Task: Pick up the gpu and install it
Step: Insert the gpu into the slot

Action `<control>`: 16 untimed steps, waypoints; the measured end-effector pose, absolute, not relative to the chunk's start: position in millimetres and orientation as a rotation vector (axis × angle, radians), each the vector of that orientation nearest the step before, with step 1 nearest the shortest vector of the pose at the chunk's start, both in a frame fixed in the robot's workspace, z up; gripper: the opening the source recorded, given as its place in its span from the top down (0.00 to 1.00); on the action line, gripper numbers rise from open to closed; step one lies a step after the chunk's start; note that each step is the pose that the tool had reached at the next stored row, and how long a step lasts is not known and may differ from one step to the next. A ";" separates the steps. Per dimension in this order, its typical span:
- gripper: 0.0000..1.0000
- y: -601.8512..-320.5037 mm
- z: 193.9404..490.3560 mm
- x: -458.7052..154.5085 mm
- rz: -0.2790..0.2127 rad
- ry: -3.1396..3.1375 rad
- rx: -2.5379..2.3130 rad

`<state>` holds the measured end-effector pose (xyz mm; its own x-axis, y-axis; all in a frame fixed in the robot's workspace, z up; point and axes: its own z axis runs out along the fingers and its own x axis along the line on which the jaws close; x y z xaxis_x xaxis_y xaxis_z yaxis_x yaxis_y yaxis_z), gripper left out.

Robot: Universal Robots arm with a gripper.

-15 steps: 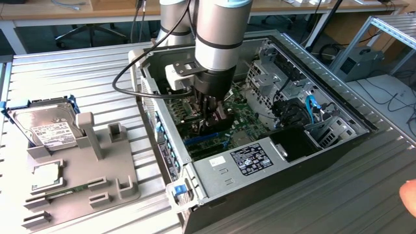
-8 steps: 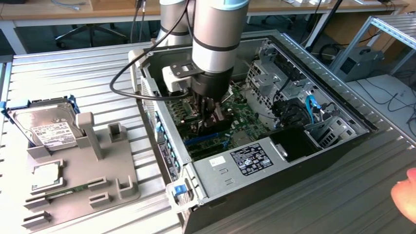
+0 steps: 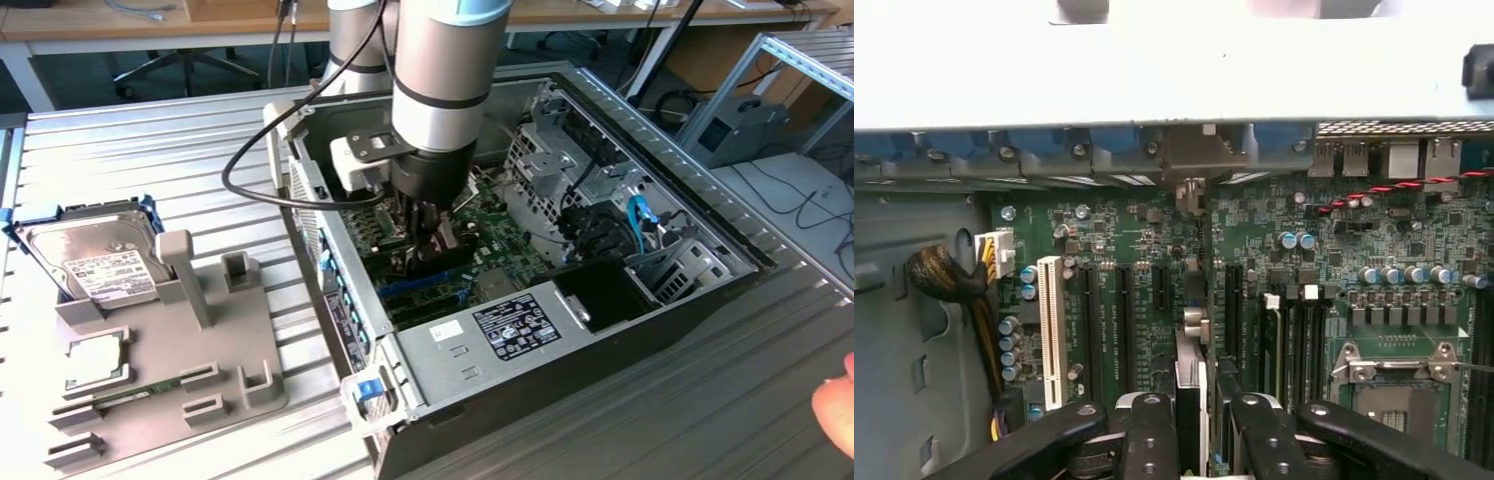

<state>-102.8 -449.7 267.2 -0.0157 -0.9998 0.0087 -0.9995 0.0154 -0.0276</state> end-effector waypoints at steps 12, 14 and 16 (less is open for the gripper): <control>0.74 -459.8 267.2 -100.5 -0.017 2.234 -2.169; 0.74 -462.8 267.1 -99.2 -0.017 2.235 -2.169; 0.74 -465.3 267.2 -96.3 -0.016 2.235 -2.169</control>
<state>-96.3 -465.3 267.2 -0.0299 -0.9995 -0.0122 -0.9992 0.0302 -0.0259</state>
